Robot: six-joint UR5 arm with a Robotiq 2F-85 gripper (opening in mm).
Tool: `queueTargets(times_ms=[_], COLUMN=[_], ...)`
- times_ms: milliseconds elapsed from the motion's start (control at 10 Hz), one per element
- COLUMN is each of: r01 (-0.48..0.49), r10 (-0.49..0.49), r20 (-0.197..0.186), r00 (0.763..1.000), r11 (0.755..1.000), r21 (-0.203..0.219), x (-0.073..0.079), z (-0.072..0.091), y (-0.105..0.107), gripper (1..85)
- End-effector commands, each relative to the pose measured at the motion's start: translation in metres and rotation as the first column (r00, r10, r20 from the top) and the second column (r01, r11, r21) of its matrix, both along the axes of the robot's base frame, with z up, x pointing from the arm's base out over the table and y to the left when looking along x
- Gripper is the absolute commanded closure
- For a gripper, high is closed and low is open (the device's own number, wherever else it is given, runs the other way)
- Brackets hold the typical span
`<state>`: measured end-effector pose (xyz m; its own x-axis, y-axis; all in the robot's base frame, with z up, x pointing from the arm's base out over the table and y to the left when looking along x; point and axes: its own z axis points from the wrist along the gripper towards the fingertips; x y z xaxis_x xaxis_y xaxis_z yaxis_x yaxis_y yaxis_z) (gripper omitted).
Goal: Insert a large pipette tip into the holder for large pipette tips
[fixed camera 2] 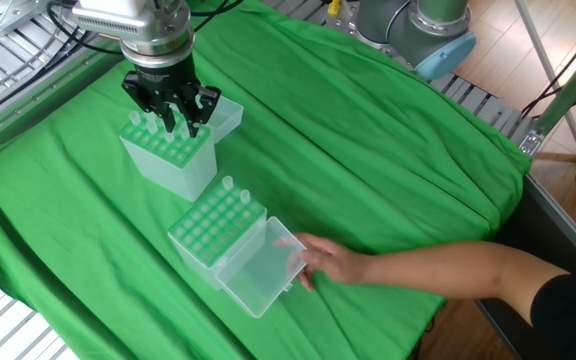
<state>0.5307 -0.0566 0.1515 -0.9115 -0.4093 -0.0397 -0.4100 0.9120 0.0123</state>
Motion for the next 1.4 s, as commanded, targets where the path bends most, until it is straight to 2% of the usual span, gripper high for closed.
queueTargets(times_ms=[0, 800, 1300], r01=[0.012, 0.006, 0.018], r10=[-0.012, -0.007, -0.018], r20=[0.004, 0.018, -0.005], r00=[1.000, 1.000, 1.000], r11=[1.000, 1.000, 1.000], r21=[0.019, 0.014, -0.005], x=[-0.0001, 0.0010, -0.0043], z=[-0.0015, -0.0057, 0.0014], y=[0.0043, -0.0007, -0.0033], gripper=[48.3, 50.0, 50.0])
